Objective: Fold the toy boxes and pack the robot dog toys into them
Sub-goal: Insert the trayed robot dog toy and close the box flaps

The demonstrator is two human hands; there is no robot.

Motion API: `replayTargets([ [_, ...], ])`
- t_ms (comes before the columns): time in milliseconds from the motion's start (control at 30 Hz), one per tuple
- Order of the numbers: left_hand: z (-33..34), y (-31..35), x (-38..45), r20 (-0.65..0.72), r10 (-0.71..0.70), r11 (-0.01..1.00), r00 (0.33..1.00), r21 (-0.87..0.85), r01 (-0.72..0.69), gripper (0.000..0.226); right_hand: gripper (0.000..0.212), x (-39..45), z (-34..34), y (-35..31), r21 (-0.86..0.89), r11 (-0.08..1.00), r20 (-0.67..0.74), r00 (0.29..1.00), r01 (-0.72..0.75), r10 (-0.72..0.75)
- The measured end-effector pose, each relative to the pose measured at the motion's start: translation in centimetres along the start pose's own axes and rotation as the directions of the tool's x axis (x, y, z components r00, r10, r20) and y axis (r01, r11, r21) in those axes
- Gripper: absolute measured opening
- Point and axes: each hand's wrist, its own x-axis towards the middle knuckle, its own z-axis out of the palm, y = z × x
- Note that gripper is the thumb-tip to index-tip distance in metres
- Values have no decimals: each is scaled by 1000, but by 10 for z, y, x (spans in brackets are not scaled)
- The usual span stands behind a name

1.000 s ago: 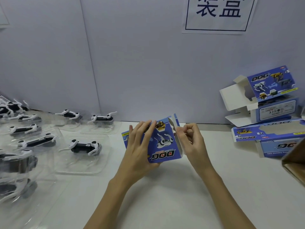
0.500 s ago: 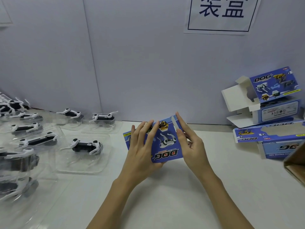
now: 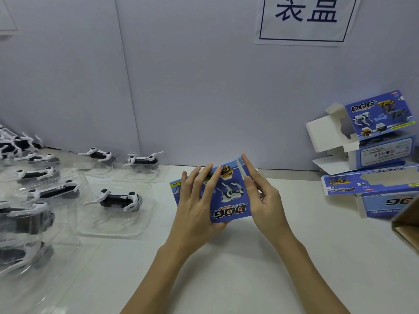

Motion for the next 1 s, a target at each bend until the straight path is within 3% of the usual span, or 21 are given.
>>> replayTargets([
  [467,-5,-2,0,-13,21,1000,1000,11,-21,114,54,0,7,-3,23,1000,141,990,-21,17],
  [667,-11,-2,3,-15,5,999,1000,-32,-5,114,56,-3,-1,-3,191,981,102,995,-31,12],
  [1000,-14,1,5,-38,-39,996,999,-78,36,113,46,-2,7,5,53,998,52,998,25,-28],
])
